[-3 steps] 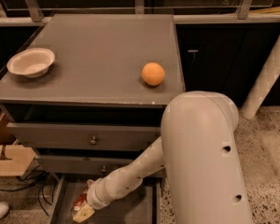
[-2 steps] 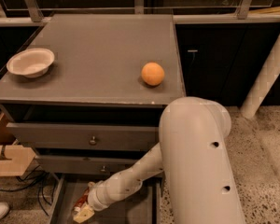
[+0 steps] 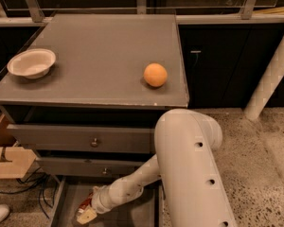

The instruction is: Place coke can into bottom drawer

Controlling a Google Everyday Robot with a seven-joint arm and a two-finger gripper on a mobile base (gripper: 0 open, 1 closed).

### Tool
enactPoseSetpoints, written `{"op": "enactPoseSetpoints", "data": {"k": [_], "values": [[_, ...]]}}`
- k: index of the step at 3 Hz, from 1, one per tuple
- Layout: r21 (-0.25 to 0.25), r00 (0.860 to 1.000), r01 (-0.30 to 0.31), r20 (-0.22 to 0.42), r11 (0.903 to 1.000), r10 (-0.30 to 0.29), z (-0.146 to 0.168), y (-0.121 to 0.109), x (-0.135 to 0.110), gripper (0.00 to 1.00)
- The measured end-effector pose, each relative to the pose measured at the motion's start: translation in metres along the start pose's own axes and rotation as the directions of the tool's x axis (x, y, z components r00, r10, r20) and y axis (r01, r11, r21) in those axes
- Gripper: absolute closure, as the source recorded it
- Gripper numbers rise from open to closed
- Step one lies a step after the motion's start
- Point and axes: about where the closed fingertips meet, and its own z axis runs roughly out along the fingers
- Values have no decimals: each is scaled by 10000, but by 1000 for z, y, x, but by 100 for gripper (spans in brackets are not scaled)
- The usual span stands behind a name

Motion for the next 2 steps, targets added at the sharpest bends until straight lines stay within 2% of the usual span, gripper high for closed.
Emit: {"op": "enactPoseSetpoints", "data": {"k": [2], "values": [[194, 9976, -605, -326, 9980, 611, 45, -22, 39, 100]]}}
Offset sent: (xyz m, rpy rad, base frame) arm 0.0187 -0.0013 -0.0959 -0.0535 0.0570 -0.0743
